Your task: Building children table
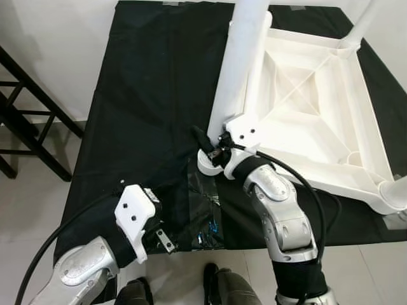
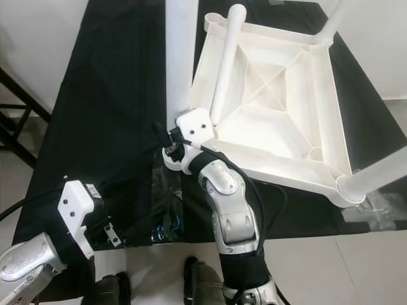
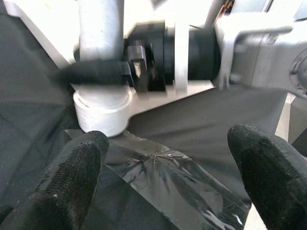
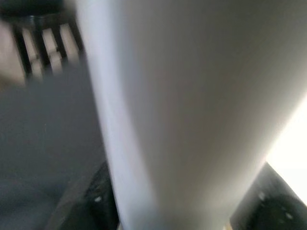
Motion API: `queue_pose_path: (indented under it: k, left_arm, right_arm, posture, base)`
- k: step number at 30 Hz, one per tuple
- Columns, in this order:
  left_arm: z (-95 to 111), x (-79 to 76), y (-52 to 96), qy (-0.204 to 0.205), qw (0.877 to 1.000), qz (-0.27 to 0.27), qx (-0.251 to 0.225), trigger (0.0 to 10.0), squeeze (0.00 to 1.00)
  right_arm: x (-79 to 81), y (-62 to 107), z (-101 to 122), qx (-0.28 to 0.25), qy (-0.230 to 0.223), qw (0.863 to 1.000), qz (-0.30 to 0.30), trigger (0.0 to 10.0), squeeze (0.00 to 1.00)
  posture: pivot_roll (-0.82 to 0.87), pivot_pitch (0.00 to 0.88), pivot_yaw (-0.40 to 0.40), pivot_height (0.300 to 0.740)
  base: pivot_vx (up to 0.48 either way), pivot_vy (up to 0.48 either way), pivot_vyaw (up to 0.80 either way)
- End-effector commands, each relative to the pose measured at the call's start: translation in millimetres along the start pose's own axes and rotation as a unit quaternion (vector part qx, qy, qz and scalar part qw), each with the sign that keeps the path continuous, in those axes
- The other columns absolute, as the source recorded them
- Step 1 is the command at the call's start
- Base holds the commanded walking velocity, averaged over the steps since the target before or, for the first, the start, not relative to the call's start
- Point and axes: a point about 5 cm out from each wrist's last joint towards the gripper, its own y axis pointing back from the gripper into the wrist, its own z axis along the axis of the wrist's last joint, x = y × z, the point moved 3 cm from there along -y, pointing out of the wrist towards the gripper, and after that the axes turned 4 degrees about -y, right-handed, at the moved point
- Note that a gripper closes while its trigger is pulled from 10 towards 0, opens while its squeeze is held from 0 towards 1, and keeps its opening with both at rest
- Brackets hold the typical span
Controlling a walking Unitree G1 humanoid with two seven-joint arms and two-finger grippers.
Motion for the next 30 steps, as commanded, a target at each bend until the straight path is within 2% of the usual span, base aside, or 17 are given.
queue_pose_path:
  k: [1,3,4,6,7,8,9,10,12,13,16,18,22,25,27,29,30]
  left_arm:
    - [-2.9,-1.2,1.1,0.006,1.0,-0.003,0.002,10.0,0.0]
    - [-2.5,-0.9,0.6,0.005,1.0,-0.002,0.002,10.0,0.0]
    - [-2.5,-0.9,0.6,0.005,1.0,-0.002,0.002,10.0,0.0]
    - [-2.5,-0.9,0.2,0.004,1.0,-0.002,0.002,10.0,0.0]
    - [-2.5,-0.9,0.2,0.004,1.0,-0.002,0.002,10.0,0.0]
    - [-2.4,-0.9,0.0,0.004,1.0,-0.002,0.002,10.0,0.0]
    - [-2.4,-1.0,0.0,0.003,1.0,-0.002,0.002,10.0,0.0]
    - [-2.4,-1.0,0.0,0.003,1.0,-0.002,0.002,10.0,0.0]
    - [-2.3,-1.1,0.4,0.003,1.0,-0.001,0.003,10.0,0.0]
    - [-2.3,-1.1,0.4,0.003,1.0,-0.001,0.003,10.0,0.0]
    - [-1.9,-1.3,2.2,0.0,1.0,0.0,0.006,10.0,0.0]
    - [-1.5,-1.1,3.1,-0.001,1.0,0.001,0.007,10.0,0.0]
    - [-1.7,1.5,7.5,-0.006,1.0,0.008,0.011,10.0,0.0]
    - [-1.8,1.8,8.0,-0.007,1.0,0.009,0.012,10.0,0.0]
    - [0.1,3.2,8.9,-0.013,1.0,0.012,0.01,10.0,0.0]
    - [0.1,3.2,8.9,-0.013,1.0,0.012,0.01,10.0,0.0]
    - [0.7,4.3,9.6,-0.015,1.0,0.014,0.009,10.0,0.0]
  right_arm:
    - [1.5,-1.9,-8.0,0.021,-0.013,1.0,0.019,10.0,1.0]
    - [1.7,-6.9,10.3,-0.014,-0.023,0.997,0.07,10.0,1.0]
    - [1.7,-6.9,10.3,-0.014,-0.023,0.997,0.07,10.0,1.0]
    - [1.3,-9.2,25.8,-0.04,-0.022,0.99,0.134,10.0,1.0]
    - [1.3,-9.2,25.8,-0.04,-0.022,0.99,0.134,10.0,1.0]
    - [2.8,-6.8,31.3,-0.043,-0.012,0.98,0.193,10.0,0.16]
    - [0.8,-3.0,32.7,-0.037,0.026,0.967,0.249,10.0,0.0]
    - [0.8,-3.0,32.7,-0.037,0.026,0.967,0.249,10.0,0.0]
    - [-5.0,5.4,33.0,-0.022,0.078,0.943,0.324,10.0,0.0]
    - [-5.0,5.4,33.0,-0.022,0.078,0.943,0.324,10.0,0.0]
    - [-19.0,9.8,37.1,-0.005,0.078,0.922,0.379,10.0,0.0]
    - [-22.6,9.8,37.4,0.0,0.079,0.918,0.389,10.0,0.0]
    - [-37.2,8.1,39.2,0.022,0.066,0.9,0.43,10.0,0.0]
    - [-41.6,7.0,39.7,0.026,0.064,0.898,0.434,10.0,0.0]
    - [-51.0,3.7,39.2,0.037,0.065,0.897,0.436,10.0,0.0]
    - [-51.0,3.7,39.2,0.037,0.065,0.897,0.436,10.0,0.0]
    - [-52.4,3.6,39.6,0.036,0.061,0.894,0.443,4.3,0.0]
  posture:
    - [0.07,0.292,-0.095,0.74]
    - [0.07,0.292,-0.094,0.74]
    - [0.07,0.292,-0.094,0.74]
    - [0.08,0.292,-0.094,0.74]
    - [0.08,0.292,-0.094,0.74]
    - [0.08,0.292,-0.095,0.74]
    - [0.09,0.293,-0.093,0.74]
    - [0.09,0.293,-0.093,0.74]
    - [0.1,0.293,-0.092,0.74]
    - [0.1,0.293,-0.092,0.74]
    - [0.12,0.299,-0.093,0.74]
    - [0.13,0.3,-0.093,0.74]
    - [0.14,0.303,-0.098,0.74]
    - [0.14,0.303,-0.097,0.74]
    - [0.15,0.303,-0.101,0.74]
    - [0.15,0.303,-0.101,0.74]
    - [0.15,0.303,-0.104,0.74]
  base:
    - [0.0,0.0,0.0]
    - [0.0,0.0,0.0]
    - [0.0,0.0,0.0]
    - [0.0,0.0,0.0]
    - [0.0,0.0,0.0]
    - [0.0,0.0,0.0]
    - [0.0,0.0,0.0]
    - [0.0,0.0,0.0]
    - [0.0,0.0,0.0]
    - [0.0,0.0,0.0]
    - [0.0,0.0,0.0]
    - [0.0,0.0,0.0]
    - [0.0,0.0,0.0]
    - [0.0,0.0,0.0]
    - [0.0,0.0,0.0]
    - [0.0,0.0,0.0]
    - [0.0,0.0,0.0]
